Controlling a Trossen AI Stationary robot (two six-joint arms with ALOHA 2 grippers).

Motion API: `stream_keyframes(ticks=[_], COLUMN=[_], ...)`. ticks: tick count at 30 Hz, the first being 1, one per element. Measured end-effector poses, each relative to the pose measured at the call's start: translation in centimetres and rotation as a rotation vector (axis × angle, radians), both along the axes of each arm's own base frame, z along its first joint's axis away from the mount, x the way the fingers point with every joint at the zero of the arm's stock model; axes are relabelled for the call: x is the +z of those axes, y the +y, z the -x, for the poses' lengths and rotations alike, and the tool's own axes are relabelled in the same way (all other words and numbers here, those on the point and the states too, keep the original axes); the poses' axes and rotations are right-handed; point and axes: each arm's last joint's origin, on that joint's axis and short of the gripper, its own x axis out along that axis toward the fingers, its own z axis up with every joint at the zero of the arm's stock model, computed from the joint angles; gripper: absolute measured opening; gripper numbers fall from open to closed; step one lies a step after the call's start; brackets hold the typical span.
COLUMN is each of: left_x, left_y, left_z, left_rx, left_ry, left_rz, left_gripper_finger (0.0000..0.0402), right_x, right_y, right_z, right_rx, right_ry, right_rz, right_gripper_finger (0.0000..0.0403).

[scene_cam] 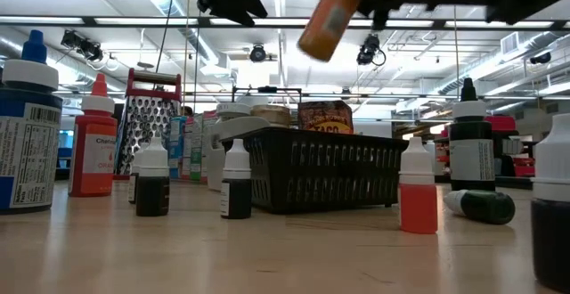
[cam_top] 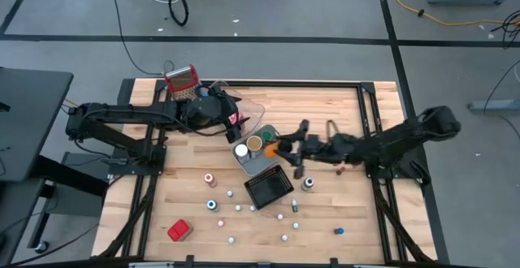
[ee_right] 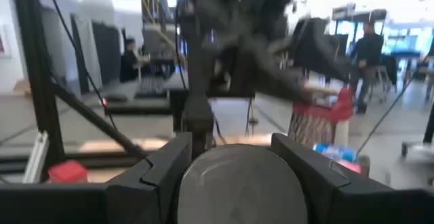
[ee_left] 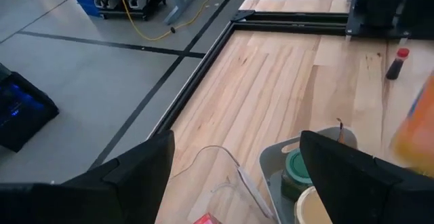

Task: Pick & Place Kitchen Items
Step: Put the black seasoning bottle into the white bin

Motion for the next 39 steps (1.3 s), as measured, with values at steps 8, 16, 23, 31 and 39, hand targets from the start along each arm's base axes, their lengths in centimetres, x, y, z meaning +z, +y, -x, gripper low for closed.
stream_keyframes(ticks=[8, 16, 23, 31, 39], left_x=[0.0, -0.1, -0.1, -0.1, -0.1], left_y=[0.0, 0.0, 0.0, 0.0, 0.0], left_z=[0.0, 0.1, 0.1, 0.1, 0.1], left_rx=[-0.015, -0.023, -0.018, -0.019, -0.019], left_ry=[0.019, 0.045, 0.039, 0.04, 0.04], left_rz=[-0.027, -0.04, -0.03, -0.032, -0.033], left_gripper_finger=[0.0327, 0.0327, 0.0327, 0.0327, 0.0327], right_x=[-3.3, -6.8, -8.5, -9.1, -9.1], right_y=[0.5, -0.4, -1.2, -2.1, -2.1], right_z=[-3.4, -5.3, -5.5, -5.3, -5.3], right_rx=[0.031, -0.015, -0.067, -0.148, -0.137], right_ry=[0.133, 0.258, 0.344, 0.423, 0.429], right_rz=[-0.071, -0.128, -0.11, -0.073, -0.049], right_gripper_finger=[0.0201, 0.0201, 0.0202, 0.0202, 0.023])
